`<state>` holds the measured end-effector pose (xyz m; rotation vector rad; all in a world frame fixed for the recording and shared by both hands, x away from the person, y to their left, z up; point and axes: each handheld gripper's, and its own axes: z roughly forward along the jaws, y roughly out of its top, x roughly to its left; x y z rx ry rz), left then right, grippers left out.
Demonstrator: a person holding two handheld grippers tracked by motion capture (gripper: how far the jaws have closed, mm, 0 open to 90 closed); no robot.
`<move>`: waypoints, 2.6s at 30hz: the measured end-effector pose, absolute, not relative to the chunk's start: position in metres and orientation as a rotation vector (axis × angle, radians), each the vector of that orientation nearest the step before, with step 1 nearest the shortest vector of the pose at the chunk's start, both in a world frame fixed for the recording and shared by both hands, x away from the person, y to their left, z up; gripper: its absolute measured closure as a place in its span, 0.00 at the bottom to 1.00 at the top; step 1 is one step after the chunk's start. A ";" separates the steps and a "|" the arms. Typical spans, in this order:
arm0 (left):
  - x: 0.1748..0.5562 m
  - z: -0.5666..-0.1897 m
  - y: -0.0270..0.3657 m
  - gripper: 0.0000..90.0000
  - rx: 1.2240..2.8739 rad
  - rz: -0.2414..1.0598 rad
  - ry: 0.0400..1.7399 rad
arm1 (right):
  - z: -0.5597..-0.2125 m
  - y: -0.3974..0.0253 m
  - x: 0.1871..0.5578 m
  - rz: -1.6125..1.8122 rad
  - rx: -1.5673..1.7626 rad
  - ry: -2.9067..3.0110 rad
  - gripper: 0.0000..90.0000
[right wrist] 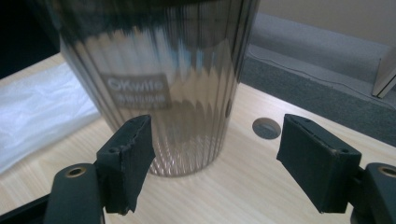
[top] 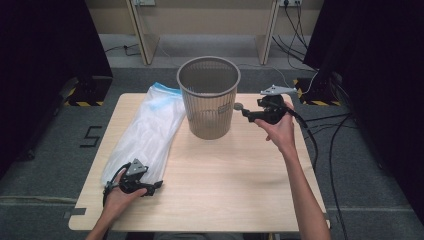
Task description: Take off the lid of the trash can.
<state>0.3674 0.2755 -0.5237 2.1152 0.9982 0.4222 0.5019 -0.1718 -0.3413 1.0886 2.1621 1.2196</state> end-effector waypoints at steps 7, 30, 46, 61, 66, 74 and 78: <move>0.367 -0.524 0.276 0.16 2.118 0.421 0.998 | -0.320 -0.173 0.515 1.255 1.103 2.125 0.29; 0.367 -0.524 0.276 0.16 2.119 0.420 0.999 | -0.276 -0.140 0.575 1.260 1.173 2.085 0.27; 0.367 -0.524 0.276 0.16 2.121 0.418 0.995 | -0.284 -0.126 0.614 1.155 1.221 2.105 0.58; 0.367 -0.523 0.276 0.16 2.126 0.414 0.985 | -0.296 -0.113 0.631 1.112 1.233 2.156 0.81; 0.367 -0.524 0.276 0.16 2.124 0.414 0.987 | -0.292 -0.111 0.630 1.115 1.240 2.131 0.83; 0.367 -0.524 0.276 0.16 2.125 0.414 0.986 | -0.281 -0.116 0.625 1.204 1.256 2.062 0.86; 0.367 -0.524 0.276 0.17 2.126 0.414 0.984 | -0.278 -0.117 0.622 1.256 1.285 2.017 0.87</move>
